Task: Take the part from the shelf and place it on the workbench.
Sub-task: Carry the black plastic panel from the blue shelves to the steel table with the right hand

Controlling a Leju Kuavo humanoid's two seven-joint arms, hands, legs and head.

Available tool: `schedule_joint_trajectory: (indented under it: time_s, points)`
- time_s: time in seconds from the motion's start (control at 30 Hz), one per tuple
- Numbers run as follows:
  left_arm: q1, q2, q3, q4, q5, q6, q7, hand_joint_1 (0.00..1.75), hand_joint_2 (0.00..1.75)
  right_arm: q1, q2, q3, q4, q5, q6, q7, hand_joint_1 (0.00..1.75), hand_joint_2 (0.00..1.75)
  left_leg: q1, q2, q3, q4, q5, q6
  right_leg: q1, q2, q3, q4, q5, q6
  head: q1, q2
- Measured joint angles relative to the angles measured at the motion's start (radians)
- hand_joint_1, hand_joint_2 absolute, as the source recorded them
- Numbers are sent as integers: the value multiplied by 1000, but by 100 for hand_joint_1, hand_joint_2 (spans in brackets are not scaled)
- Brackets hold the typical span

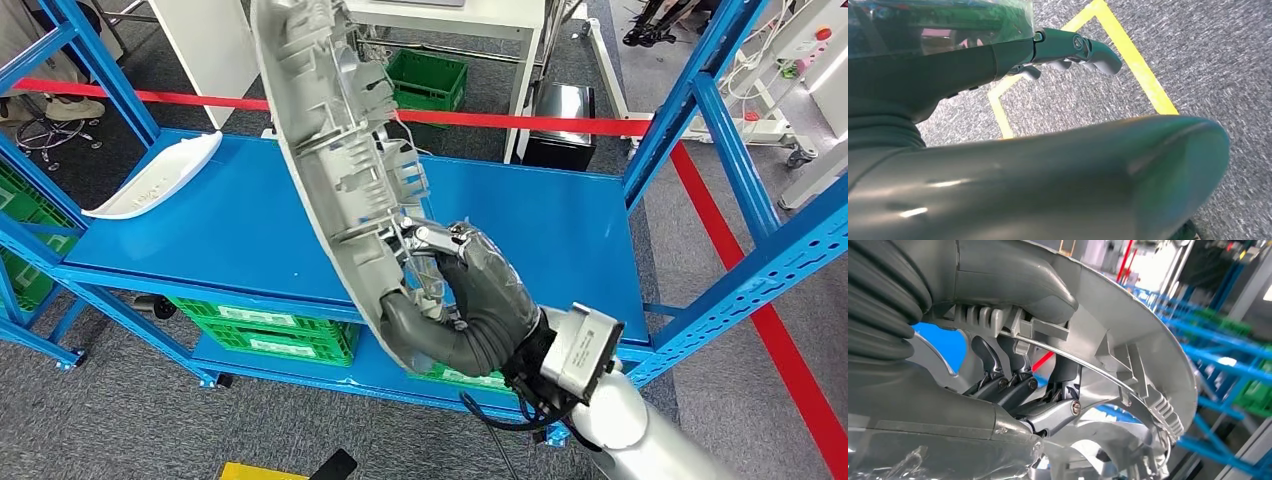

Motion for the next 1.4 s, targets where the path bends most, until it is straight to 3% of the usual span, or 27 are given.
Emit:
schedule_joint_trajectory:
  time_s: [0.37, 1.4]
  points:
    - [0, -4, 0, 6, 3, 6, -2, 0, 175, 0, 6, 68, -63, -75, 108, -42, 175, 175, 0, 0, 0, 0, 0, 0, 0, 0, 0, 0, 0, 0, 0, 0]
    - [15, -7, 30, 11, 99, 5, -53, 0, 175, -1, 5, 114, -89, -86, 80, -38, 175, 175, 0, 0, 0, 0, 0, 0, 0, 0, 0, 0, 0, 0, 0, 0]
